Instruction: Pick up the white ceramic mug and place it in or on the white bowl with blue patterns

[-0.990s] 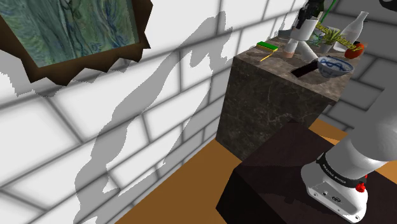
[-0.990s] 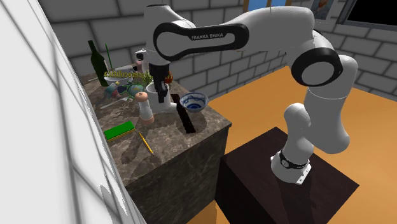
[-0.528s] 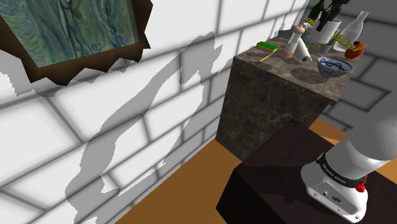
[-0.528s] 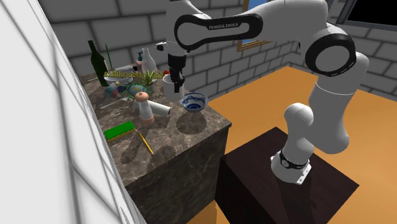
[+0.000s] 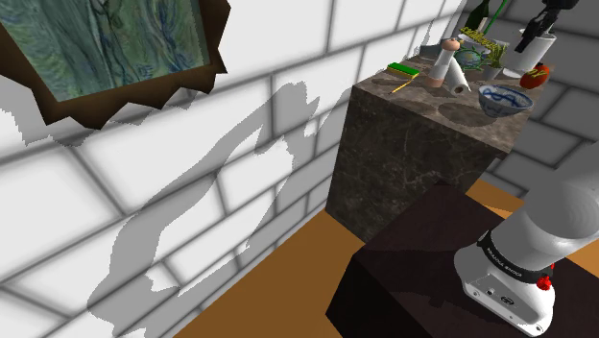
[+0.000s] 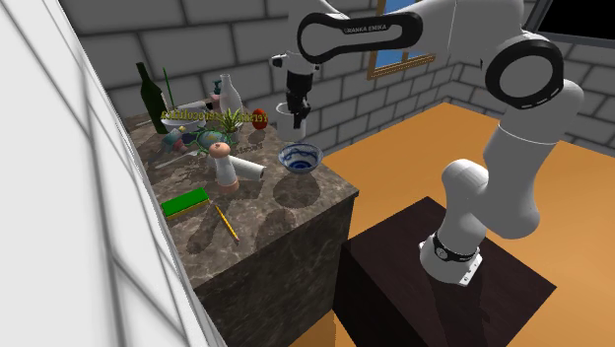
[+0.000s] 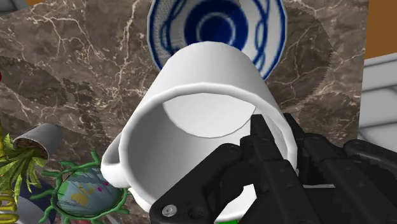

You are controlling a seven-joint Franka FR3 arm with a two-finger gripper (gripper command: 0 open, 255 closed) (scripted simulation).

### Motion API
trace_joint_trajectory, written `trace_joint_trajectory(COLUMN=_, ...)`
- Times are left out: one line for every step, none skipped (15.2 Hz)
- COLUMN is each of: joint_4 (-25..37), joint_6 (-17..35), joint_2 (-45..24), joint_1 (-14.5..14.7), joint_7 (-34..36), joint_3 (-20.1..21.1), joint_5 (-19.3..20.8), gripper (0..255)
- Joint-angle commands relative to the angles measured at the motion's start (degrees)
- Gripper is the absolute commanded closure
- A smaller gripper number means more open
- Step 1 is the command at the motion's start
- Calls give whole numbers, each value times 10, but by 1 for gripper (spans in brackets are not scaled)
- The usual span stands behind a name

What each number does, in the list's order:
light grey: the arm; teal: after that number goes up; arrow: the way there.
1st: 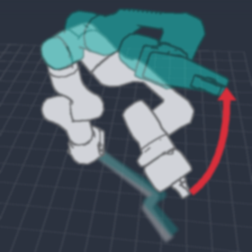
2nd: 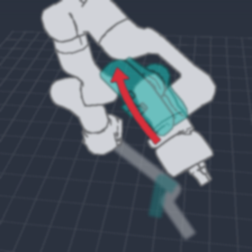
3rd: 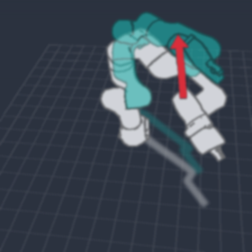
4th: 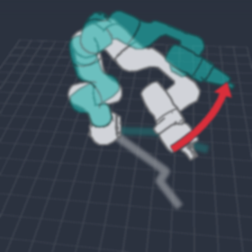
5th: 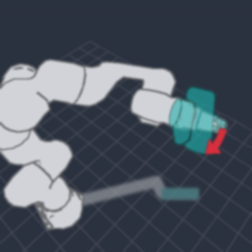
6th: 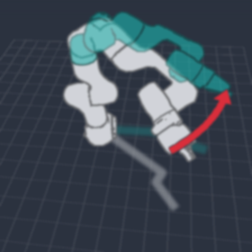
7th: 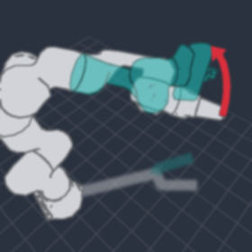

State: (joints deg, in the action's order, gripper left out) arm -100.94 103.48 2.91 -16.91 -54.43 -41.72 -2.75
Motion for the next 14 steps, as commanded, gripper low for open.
trace_joint_trajectory(joint_4=-6, joint_6=-3, joint_2=11, joint_1=-10, joint_7=-21, joint_3=-11, joint_5=6, gripper=255)
trace_joint_trajectory(joint_4=-7, joint_6=-5, joint_2=14, joint_1=-14, joint_7=-28, joint_3=-15, joint_5=8, gripper=255)
trace_joint_trajectory(joint_4=-16, joint_6=3, joint_2=15, joint_1=-14, joint_7=-28, joint_3=-15, joint_5=8, gripper=255)
trace_joint_trajectory(joint_4=-24, joint_6=11, joint_2=15, joint_1=-14, joint_7=-29, joint_3=-15, joint_5=9, gripper=255)
trace_joint_trajectory(joint_4=-32, joint_6=19, joint_2=16, joint_1=-14, joint_7=-29, joint_3=-15, joint_5=9, gripper=255)
trace_joint_trajectory(joint_4=-40, joint_6=26, joint_2=16, joint_1=-14, joint_7=-29, joint_3=-15, joint_5=9, gripper=255)
trace_joint_trajectory(joint_4=-47, joint_6=34, joint_2=16, joint_1=-14, joint_7=-30, joint_3=-15, joint_5=9, gripper=255)
trace_joint_trajectory(joint_4=-55, joint_6=42, joint_2=16, joint_1=-14, joint_7=-30, joint_3=-15, joint_5=9, gripper=255)
trace_joint_trajectory(joint_4=-62, joint_6=49, joint_2=15, joint_1=-15, joint_7=-31, joint_3=-16, joint_5=8, gripper=255)
trace_joint_trajectory(joint_4=-70, joint_6=57, joint_2=15, joint_1=-15, joint_7=-32, joint_3=-16, joint_5=8, gripper=255)
trace_joint_trajectory(joint_4=-77, joint_6=65, joint_2=14, joint_1=-15, joint_7=-33, joint_3=-16, joint_5=7, gripper=255)
trace_joint_trajectory(joint_4=-84, joint_6=72, joint_2=13, joint_1=-15, joint_7=-34, joint_3=-16, joint_5=7, gripper=255)
trace_joint_trajectory(joint_4=-91, joint_6=80, joint_2=12, joint_1=-15, joint_7=-35, joint_3=-17, joint_5=6, gripper=255)
trace_joint_trajectory(joint_4=-97, joint_6=87, joint_2=11, joint_1=-15, joint_7=-36, joint_3=-17, joint_5=5, gripper=255)
